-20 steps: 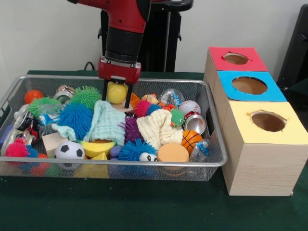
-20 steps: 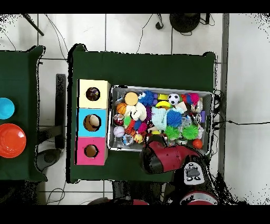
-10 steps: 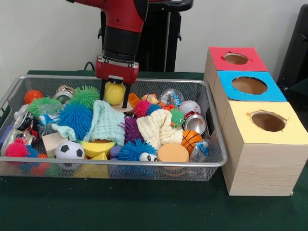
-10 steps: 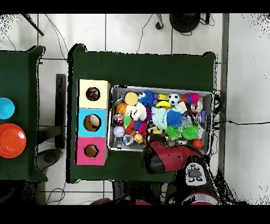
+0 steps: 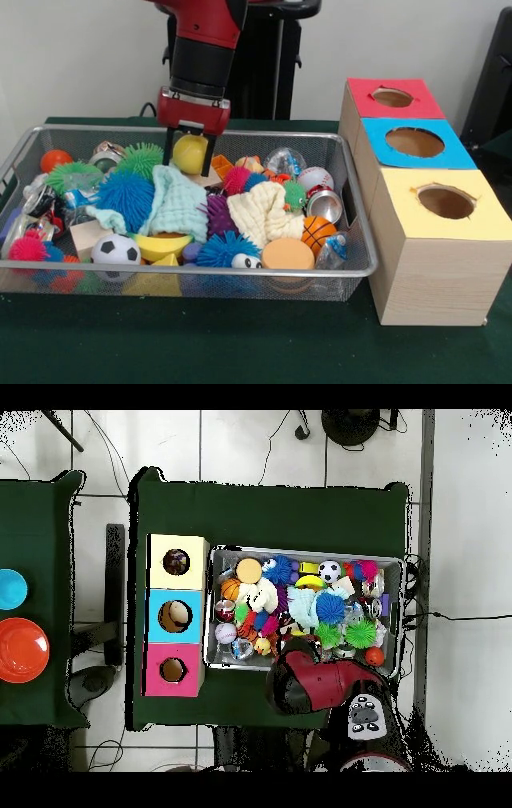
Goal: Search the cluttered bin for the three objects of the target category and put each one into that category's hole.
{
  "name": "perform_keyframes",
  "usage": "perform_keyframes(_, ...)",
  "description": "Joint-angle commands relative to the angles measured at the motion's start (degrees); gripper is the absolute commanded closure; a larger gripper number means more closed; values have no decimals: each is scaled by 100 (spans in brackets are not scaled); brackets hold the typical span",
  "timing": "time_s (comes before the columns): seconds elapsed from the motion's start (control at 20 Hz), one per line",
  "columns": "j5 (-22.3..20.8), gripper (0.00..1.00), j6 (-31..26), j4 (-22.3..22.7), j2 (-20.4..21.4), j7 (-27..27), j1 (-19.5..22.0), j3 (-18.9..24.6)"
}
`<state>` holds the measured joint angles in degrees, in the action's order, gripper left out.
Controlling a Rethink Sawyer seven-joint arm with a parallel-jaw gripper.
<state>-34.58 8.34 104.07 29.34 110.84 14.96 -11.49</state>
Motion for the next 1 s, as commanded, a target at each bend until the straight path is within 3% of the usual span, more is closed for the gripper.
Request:
perform_keyframes(0.05,243,0,792,-672,-254,553,-189,-68)
perform_keyframes(0.6,587,0,1359,-841,-650,579,-403,-294)
perform_keyframes(1.0,1076,0,1882,-863,-910,529,-638,-647)
